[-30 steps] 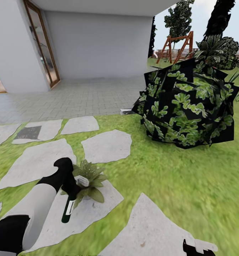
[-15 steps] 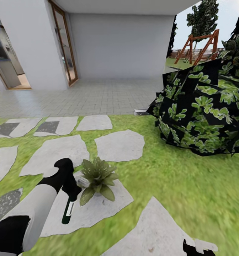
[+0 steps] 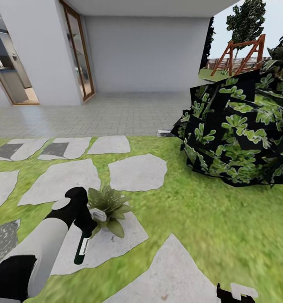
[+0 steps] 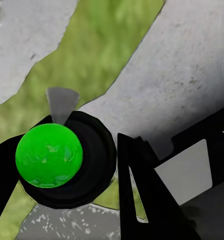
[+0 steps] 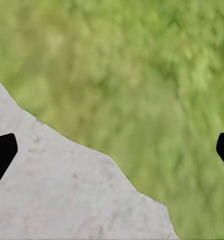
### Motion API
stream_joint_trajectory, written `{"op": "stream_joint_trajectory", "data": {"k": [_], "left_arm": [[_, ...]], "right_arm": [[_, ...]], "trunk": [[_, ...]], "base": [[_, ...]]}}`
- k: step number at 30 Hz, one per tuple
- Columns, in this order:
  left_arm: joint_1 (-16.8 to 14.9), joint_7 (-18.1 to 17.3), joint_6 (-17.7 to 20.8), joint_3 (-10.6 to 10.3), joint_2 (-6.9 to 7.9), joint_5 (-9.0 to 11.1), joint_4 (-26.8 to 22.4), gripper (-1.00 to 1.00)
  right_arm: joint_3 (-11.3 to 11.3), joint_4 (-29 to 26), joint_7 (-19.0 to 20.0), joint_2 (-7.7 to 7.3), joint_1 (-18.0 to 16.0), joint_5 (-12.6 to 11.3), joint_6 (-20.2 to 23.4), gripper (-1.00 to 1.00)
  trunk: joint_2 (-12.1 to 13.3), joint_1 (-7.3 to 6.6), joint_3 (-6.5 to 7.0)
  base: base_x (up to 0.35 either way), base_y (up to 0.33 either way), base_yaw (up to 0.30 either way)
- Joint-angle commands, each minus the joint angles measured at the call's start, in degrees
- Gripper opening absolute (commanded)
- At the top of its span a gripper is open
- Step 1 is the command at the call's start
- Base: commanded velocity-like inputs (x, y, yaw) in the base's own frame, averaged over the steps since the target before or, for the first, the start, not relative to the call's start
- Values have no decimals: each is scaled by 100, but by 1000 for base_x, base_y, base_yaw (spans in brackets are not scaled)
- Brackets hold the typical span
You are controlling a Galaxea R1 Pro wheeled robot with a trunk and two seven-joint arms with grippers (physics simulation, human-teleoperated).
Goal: Pick up the pesticide atomizer in the garden and spray insectifuge to fully cover both potted plants in the garden.
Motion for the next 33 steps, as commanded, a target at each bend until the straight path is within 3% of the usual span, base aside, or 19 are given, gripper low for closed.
{"op": "stream_joint_trajectory", "data": {"k": [1, 16, 22, 33], "left_arm": [[-4, -56, 65, 14, -5, -57, -14, -100], [-20, -52, 94, 22, 56, -57, -48, -100], [-4, -2, 111, 13, 76, -90, -57, -100], [-1, 12, 124, 42, 73, -215, -57, -100]], "right_arm": [[-33, 11, -27, 0, -5, 60, -15, 100], [-29, 11, -27, -3, -5, 61, -18, 100], [-25, 11, -27, 6, -5, 61, -18, 100], [-24, 11, -27, 8, -5, 63, -17, 100]], "trunk": [[-2, -1, -5], [-2, -1, -5], [-2, -1, -5], [-2, -1, -5]], "base": [[56, -273, 0], [31, -273, 7], [116, -208, 238], [72, -10, 278]]}}
